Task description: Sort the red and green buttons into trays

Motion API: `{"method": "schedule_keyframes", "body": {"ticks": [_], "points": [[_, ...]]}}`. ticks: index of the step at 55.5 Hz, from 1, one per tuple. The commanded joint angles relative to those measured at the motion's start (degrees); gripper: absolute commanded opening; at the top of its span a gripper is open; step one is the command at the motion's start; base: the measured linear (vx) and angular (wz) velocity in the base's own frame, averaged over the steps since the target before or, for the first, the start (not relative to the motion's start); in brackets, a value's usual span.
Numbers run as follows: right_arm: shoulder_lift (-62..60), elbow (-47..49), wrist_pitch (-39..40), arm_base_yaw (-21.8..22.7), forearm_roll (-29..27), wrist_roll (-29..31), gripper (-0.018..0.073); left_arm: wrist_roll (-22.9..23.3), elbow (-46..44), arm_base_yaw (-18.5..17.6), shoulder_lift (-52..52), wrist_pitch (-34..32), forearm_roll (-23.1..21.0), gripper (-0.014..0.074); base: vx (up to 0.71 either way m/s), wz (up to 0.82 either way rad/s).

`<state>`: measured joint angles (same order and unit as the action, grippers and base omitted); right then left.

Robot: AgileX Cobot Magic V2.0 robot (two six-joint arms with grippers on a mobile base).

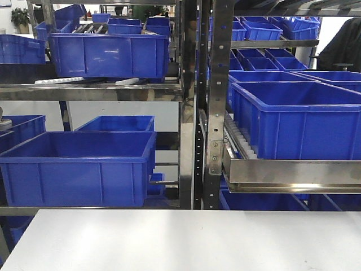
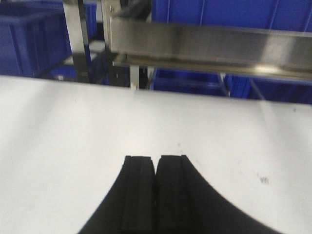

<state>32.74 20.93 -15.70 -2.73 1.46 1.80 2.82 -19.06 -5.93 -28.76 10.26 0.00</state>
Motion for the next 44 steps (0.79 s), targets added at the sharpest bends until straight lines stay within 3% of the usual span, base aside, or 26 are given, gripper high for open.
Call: {"method": "schedule_keyframes", "body": {"ticks": [1,12,17,22,34,44], "points": [[3.5,2.1,6.5,0.0,0.5,-0.1,0.0165,0.1,-1.5,-0.1,-3.8,-2.7,0.0,0.0026,0.0,0.0],[7.7,2.1,9.0,0.0,0.5,-0.1,0.0334,0.1,-1.5,-0.1,-11.7,0.9,1.1,0.0099,0.0,0.0],[8.4,2.1,9.0,0.0,0.5,-0.1,0.0396,0.1,-1.6,-0.1,-15.3,0.9,4.3,0.0188,0.0,0.0],[8.4,2.1,8.8,0.0,0.5,-0.1,0.0434,0.5,-1.6,-0.1,-18.2,0.8,4.5,0.0308,0.0,0.0],[8.4,2.1,8.8,0.0,0.5,-0.1,0.0456,2.2,-1.6,-0.1,-25.1,-3.0,4.5,0.0613,0.0,0.0],[8.4,2.1,8.7,0.0,0.5,-0.1,0.0456,2.2,-1.6,-0.1,-32.0,-12.0,3.9,0.0688,0.0,0.0]]}}
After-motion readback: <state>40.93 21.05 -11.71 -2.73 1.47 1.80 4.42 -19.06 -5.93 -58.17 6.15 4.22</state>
